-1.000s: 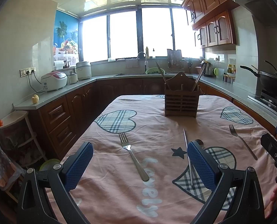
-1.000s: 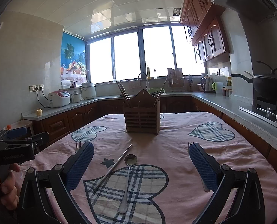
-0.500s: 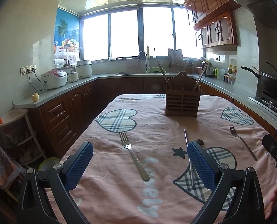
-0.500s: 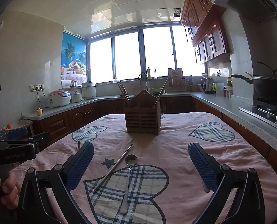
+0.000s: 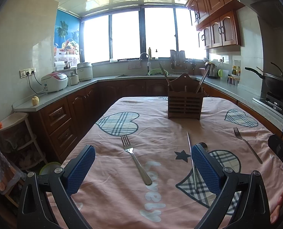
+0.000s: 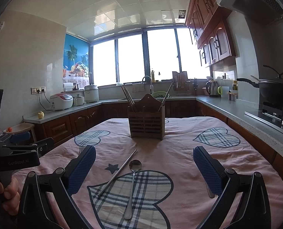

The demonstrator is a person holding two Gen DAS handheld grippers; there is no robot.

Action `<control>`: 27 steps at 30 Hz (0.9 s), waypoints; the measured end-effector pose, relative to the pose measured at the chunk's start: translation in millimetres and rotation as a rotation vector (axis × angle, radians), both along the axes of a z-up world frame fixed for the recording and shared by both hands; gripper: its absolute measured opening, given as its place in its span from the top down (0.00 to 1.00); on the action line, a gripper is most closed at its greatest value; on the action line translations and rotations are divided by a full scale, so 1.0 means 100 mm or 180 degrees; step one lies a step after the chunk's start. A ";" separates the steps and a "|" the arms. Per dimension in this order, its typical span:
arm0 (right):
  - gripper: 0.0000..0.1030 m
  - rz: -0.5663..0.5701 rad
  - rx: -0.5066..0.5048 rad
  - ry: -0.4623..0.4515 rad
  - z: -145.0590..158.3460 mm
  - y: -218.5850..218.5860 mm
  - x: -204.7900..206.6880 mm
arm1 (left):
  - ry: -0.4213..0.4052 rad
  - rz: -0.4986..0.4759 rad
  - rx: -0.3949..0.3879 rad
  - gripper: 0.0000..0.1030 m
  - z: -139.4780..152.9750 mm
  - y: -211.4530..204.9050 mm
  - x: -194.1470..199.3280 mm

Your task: Organize utensils

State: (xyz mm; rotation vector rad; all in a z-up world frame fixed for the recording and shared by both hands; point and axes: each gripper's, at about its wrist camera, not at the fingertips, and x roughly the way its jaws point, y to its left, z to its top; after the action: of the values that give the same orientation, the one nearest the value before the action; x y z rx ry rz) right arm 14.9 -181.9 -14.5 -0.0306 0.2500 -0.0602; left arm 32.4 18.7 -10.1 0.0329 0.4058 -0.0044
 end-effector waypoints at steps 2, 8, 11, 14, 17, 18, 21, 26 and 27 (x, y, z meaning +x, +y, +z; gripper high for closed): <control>0.00 0.0001 0.0003 0.0000 0.00 0.00 0.00 | 0.0003 -0.0007 -0.0006 0.01 0.00 0.00 0.00; 0.00 0.0003 0.0002 -0.0003 0.01 0.01 0.00 | 0.0002 0.0001 -0.0012 0.01 0.01 0.00 0.00; 0.00 0.0003 -0.0001 -0.0003 0.01 0.01 0.00 | 0.0007 0.0006 -0.0018 0.01 0.01 0.00 0.00; 0.00 0.0016 0.0001 -0.0004 0.02 0.02 0.00 | 0.0012 -0.0002 -0.0024 0.01 0.01 0.00 0.00; 0.00 0.0014 -0.0003 -0.0009 0.02 0.03 0.00 | 0.0012 -0.0003 -0.0022 0.01 0.02 0.00 0.00; 0.00 0.0019 -0.0004 -0.0011 0.03 0.03 0.01 | 0.0013 -0.0006 -0.0023 0.01 0.02 0.00 0.00; 0.00 0.0027 -0.0004 -0.0016 0.05 0.04 0.01 | 0.0012 -0.0003 -0.0020 0.01 0.02 0.00 0.00; 0.00 0.0028 -0.0005 -0.0018 0.05 0.06 0.01 | 0.0002 0.0020 -0.0004 0.01 0.02 -0.01 0.00; 0.00 0.0030 -0.0003 -0.0017 0.05 0.05 0.01 | 0.0001 0.0023 -0.0002 0.01 0.02 -0.01 0.00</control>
State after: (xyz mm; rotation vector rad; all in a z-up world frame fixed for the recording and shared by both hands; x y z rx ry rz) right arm 15.6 -176.8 -9.6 -0.0325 0.2444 -0.0511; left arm 32.4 17.8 -8.0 0.0308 0.4063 0.0024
